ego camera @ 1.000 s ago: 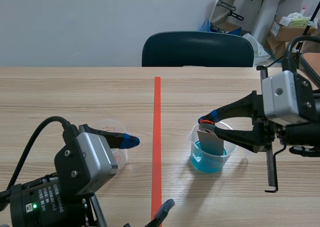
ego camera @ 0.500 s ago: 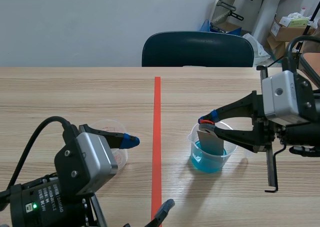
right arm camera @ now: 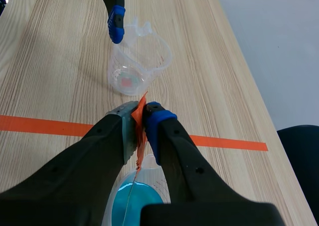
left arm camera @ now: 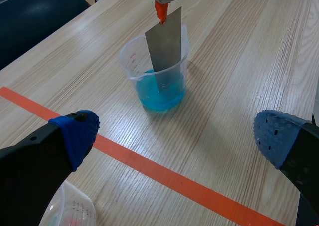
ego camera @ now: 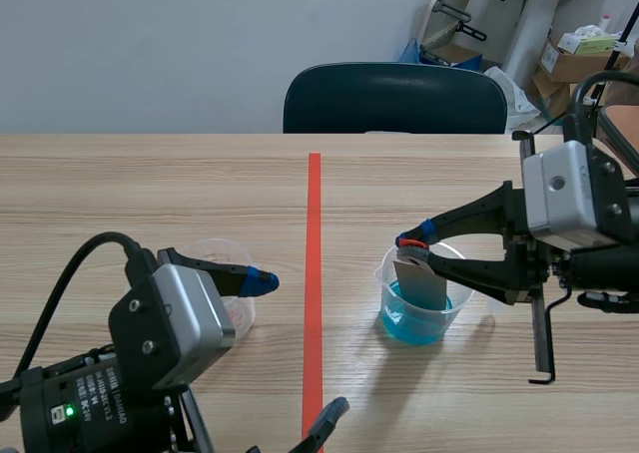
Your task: Do the redox reaction experiment
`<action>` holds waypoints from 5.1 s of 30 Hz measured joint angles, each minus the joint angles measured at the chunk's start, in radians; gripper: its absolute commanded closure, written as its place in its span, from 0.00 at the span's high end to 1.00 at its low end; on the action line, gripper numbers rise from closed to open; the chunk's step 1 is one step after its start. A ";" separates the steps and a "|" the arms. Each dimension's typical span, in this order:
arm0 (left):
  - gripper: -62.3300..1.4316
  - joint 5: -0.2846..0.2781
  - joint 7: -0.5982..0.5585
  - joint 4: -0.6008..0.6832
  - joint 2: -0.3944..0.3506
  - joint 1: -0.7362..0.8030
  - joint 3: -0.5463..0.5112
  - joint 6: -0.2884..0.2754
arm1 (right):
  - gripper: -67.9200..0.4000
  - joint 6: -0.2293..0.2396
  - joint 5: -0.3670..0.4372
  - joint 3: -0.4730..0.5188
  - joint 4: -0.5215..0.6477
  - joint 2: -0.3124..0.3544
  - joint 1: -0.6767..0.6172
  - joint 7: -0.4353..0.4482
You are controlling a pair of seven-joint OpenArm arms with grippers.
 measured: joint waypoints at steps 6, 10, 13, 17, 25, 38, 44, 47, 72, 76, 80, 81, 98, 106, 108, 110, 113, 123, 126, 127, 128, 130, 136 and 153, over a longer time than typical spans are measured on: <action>1.00 0.000 0.000 0.000 0.000 0.000 0.000 0.000 | 0.01 0.000 0.000 0.000 0.000 0.000 0.000 0.000; 1.00 0.000 0.000 0.000 0.000 0.000 0.000 0.000 | 0.01 0.000 0.000 0.000 0.000 0.000 0.000 0.000; 1.00 0.000 0.000 0.000 0.000 0.000 0.000 0.000 | 0.01 0.000 0.000 0.000 0.000 0.000 0.000 0.000; 1.00 0.000 0.000 0.000 0.000 0.000 0.000 0.000 | 0.01 0.000 0.000 0.000 0.000 0.000 0.000 0.014; 1.00 0.000 0.000 0.000 0.000 0.000 0.000 0.000 | 0.01 0.000 0.000 0.000 0.000 0.000 0.000 0.019; 1.00 0.000 0.003 0.000 0.000 0.000 0.000 0.000 | 0.01 0.000 0.000 0.000 0.000 0.000 0.000 0.039; 1.00 0.000 0.003 0.000 0.000 0.000 0.000 0.000 | 0.01 0.000 0.000 0.027 0.000 0.000 0.000 0.039; 1.00 0.000 0.003 0.000 0.000 0.000 0.000 0.000 | 0.01 0.000 0.005 0.044 0.000 0.000 0.000 0.039; 1.00 0.000 0.004 0.000 0.000 0.000 0.000 0.000 | 0.01 0.000 0.308 0.073 0.101 0.095 0.000 -0.080; 1.00 0.000 0.004 0.000 0.000 0.000 0.000 0.000 | 0.01 0.001 0.431 0.073 0.144 0.124 0.000 -0.153; 1.00 0.000 0.004 0.000 0.000 0.000 0.000 0.000 | 0.01 0.002 0.530 0.073 0.191 0.150 0.000 -0.255; 1.00 0.000 0.003 0.000 0.000 0.000 0.000 0.000 | 0.02 0.001 0.558 0.073 0.203 0.156 0.000 -0.274; 1.00 0.000 0.004 0.000 0.000 0.000 0.000 0.000 | 0.02 0.001 0.969 0.145 0.391 0.248 0.000 -0.655; 1.00 0.000 0.004 0.000 0.000 0.000 0.000 0.000 | 0.02 0.002 1.092 0.192 0.448 0.247 0.000 -0.777; 1.00 0.000 0.004 0.000 0.000 0.000 0.000 0.000 | 0.02 0.002 1.105 0.200 0.454 0.247 0.000 -0.784; 1.00 0.000 0.004 0.000 0.000 0.000 0.000 0.000 | 0.02 0.002 1.125 0.208 0.462 0.247 0.000 -0.798; 1.00 0.000 0.004 0.000 0.000 0.000 0.000 0.000 | 0.02 0.002 1.135 0.210 0.470 0.247 0.000 -0.805; 1.00 0.000 0.004 0.000 0.000 0.000 0.000 0.000 | 0.01 0.002 1.135 0.210 0.470 0.247 0.000 -0.813; 1.00 0.000 0.004 0.000 0.000 0.000 0.000 0.000 | 0.02 0.002 1.135 0.210 0.470 0.247 0.000 -0.813; 1.00 0.000 0.004 0.000 0.000 0.000 0.000 0.000 | 0.01 0.002 1.135 0.210 0.470 0.247 0.000 -0.813; 1.00 0.000 0.004 0.000 0.000 0.000 0.000 0.000 | 0.01 0.002 1.135 0.210 0.470 0.247 0.000 -0.813; 1.00 0.000 0.004 0.000 0.000 0.000 0.000 0.000 | 0.01 0.002 1.135 0.210 0.470 0.247 0.000 -0.813; 1.00 0.000 0.004 0.000 0.000 0.000 0.000 0.000 | 0.01 0.002 1.135 0.210 0.470 0.247 0.000 -0.813; 1.00 0.000 0.004 0.000 0.000 0.000 0.000 0.000 | 0.01 0.002 1.135 0.210 0.470 0.247 0.000 -0.813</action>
